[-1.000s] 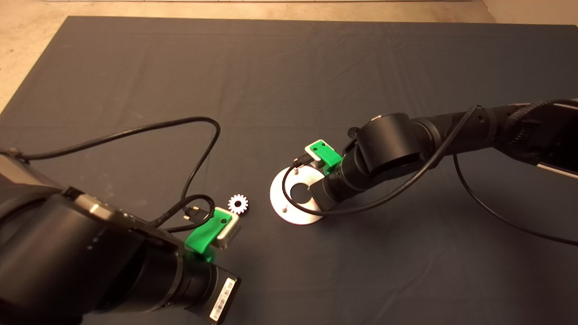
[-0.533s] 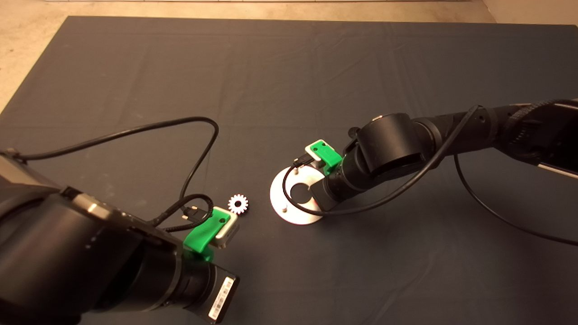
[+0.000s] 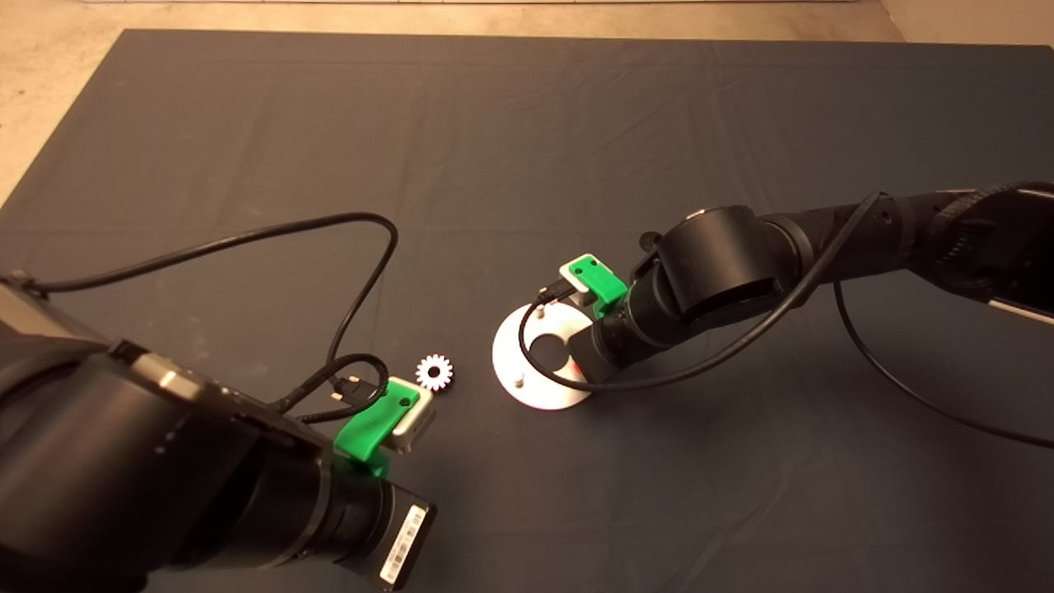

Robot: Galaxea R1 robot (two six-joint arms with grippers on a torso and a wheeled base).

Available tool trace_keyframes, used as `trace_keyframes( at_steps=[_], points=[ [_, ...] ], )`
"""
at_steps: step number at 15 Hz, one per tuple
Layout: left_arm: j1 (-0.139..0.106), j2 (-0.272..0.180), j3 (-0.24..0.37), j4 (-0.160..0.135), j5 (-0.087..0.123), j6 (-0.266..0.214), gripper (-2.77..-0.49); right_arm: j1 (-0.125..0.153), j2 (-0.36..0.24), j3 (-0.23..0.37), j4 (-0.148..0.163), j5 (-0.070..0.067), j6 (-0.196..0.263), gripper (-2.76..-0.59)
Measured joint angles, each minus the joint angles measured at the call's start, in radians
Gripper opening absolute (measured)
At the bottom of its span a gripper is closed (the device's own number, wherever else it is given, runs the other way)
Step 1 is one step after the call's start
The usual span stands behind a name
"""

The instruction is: Install three planetary gears onto the carrier pins

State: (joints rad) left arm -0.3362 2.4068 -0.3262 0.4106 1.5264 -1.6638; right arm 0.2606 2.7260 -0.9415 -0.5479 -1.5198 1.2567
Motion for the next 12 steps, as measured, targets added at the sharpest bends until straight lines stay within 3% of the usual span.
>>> trace_keyframes(
  at_steps=[12],
  points=[
    [0.000,0.000,0.000,0.000,0.000,0.000,-2.23,-0.007,-0.025,0.036,0.000,-0.013,0.000,-2.39]
  ],
)
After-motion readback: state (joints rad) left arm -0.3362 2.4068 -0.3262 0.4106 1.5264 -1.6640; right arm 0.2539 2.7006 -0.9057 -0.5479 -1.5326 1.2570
